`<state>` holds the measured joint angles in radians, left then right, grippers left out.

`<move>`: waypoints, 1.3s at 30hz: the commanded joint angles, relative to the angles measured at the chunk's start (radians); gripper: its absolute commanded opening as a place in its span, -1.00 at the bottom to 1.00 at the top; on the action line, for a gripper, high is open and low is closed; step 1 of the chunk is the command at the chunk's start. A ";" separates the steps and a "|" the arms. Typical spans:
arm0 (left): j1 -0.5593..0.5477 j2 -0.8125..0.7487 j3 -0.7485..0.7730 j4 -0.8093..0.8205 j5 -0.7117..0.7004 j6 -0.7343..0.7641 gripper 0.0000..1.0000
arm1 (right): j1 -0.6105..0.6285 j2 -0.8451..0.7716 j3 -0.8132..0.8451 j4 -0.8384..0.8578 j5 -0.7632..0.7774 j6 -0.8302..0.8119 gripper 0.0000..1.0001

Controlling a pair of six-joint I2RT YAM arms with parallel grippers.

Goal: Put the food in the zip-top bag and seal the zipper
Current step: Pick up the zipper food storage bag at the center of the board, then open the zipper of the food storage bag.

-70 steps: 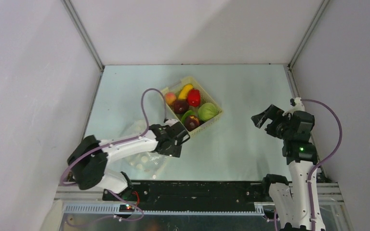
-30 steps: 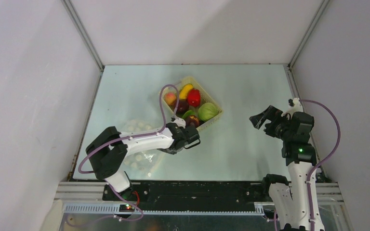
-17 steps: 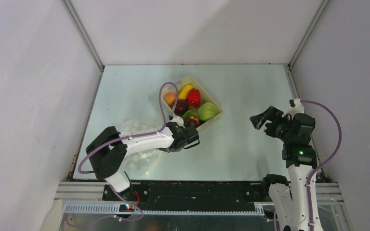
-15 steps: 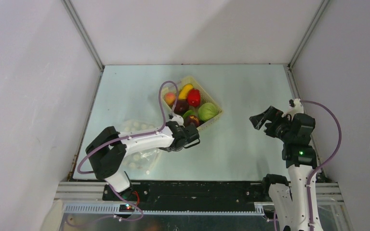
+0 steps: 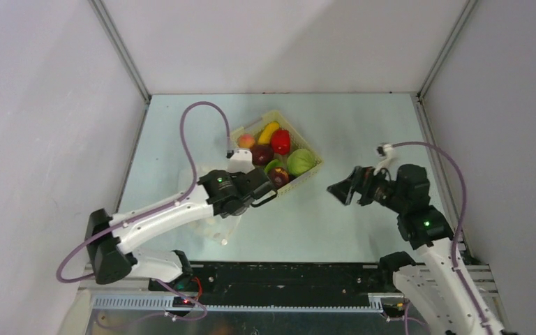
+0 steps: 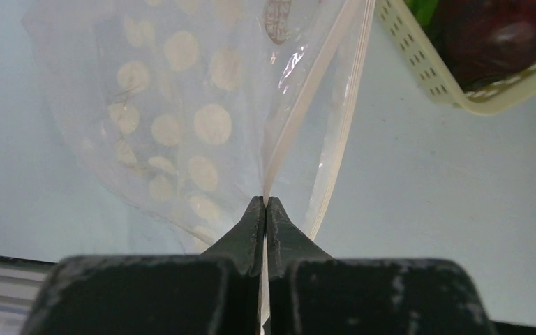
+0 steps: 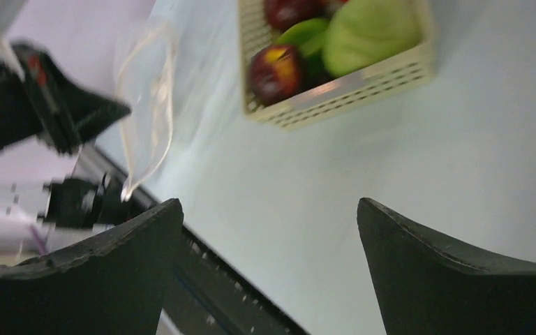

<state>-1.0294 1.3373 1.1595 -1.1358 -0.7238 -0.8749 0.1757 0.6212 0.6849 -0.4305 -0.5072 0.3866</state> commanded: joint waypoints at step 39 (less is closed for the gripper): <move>-0.015 -0.395 -0.087 0.125 0.124 -0.029 -1.00 | 0.957 0.857 0.337 0.495 0.654 0.226 -0.83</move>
<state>-1.0370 0.9672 1.0657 -0.9974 -0.5465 -0.8749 1.1233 1.4986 0.9794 0.0563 0.1234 0.6373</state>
